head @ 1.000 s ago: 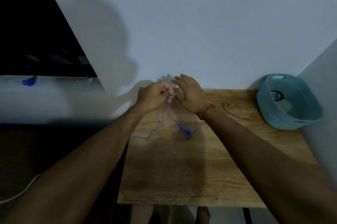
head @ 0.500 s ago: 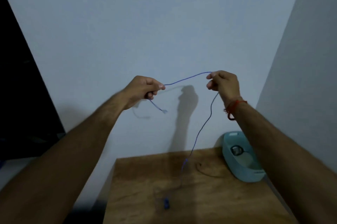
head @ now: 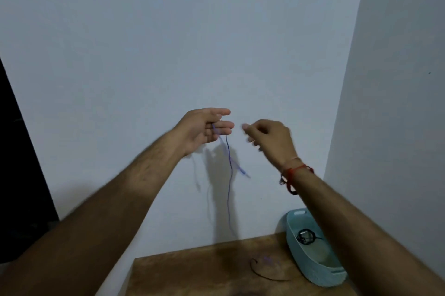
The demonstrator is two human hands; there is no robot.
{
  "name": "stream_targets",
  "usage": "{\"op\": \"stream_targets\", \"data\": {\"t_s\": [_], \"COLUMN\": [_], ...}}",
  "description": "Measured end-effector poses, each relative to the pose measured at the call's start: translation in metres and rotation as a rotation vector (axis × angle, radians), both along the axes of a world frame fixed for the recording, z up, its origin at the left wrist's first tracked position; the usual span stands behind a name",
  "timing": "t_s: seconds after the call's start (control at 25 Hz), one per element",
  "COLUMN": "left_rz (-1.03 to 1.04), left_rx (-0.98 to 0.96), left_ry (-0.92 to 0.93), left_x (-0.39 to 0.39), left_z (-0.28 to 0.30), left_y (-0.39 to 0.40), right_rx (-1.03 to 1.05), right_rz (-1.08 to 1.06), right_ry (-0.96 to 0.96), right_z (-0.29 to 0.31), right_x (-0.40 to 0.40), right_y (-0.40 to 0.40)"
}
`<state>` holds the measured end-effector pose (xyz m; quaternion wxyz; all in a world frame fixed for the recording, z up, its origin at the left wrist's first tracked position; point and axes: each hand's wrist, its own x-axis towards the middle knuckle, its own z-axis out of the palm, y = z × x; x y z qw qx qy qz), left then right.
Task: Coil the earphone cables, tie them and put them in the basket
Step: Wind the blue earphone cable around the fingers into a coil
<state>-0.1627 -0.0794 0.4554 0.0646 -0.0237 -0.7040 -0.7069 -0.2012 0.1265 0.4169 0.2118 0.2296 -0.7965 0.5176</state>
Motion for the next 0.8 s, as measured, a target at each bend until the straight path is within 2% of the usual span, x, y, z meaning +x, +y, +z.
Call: {"op": "stream_targets", "data": {"t_s": [0.08, 0.16, 0.28, 0.36, 0.48, 0.6, 0.72, 0.76, 0.8], "left_rz": [-0.084, -0.117, -0.098, 0.012, 0.290, 0.444, 0.630, 0.667, 0.635], "left_rx": [0.197, 0.333, 0.349, 0.159, -0.211, -0.411, -0.805, -0.902, -0.916], "left_ry": [-0.020, -0.013, 0.077, 0.181, 0.346, 0.432, 0.455, 0.443, 0.426], "left_x": [-0.005, -0.011, -0.017, -0.018, -0.019, -0.018, -0.021, -0.023, -0.024], "left_z": [-0.004, -0.004, -0.001, 0.002, 0.009, 0.010, -0.006, -0.016, -0.027], "left_y": [0.012, 0.014, 0.008, 0.006, 0.002, -0.002, 0.005, 0.010, 0.016], "right_rx": [-0.043, -0.105, -0.183, -0.253, -0.417, -0.602, -0.747, -0.791, -0.831], "right_rz": [0.163, 0.244, 0.419, 0.528, 0.660, 0.832, 0.934, 0.946, 0.943], "right_ry": [-0.211, -0.300, -0.432, -0.489, -0.598, -0.668, -0.571, -0.529, -0.492], "right_z": [0.001, 0.002, 0.001, 0.002, 0.009, 0.017, 0.026, 0.029, 0.030], "right_x": [0.010, 0.006, 0.001, -0.002, -0.005, -0.001, -0.003, -0.005, -0.009], "right_y": [-0.018, -0.021, -0.014, -0.008, 0.000, 0.009, 0.009, 0.006, 0.003]}}
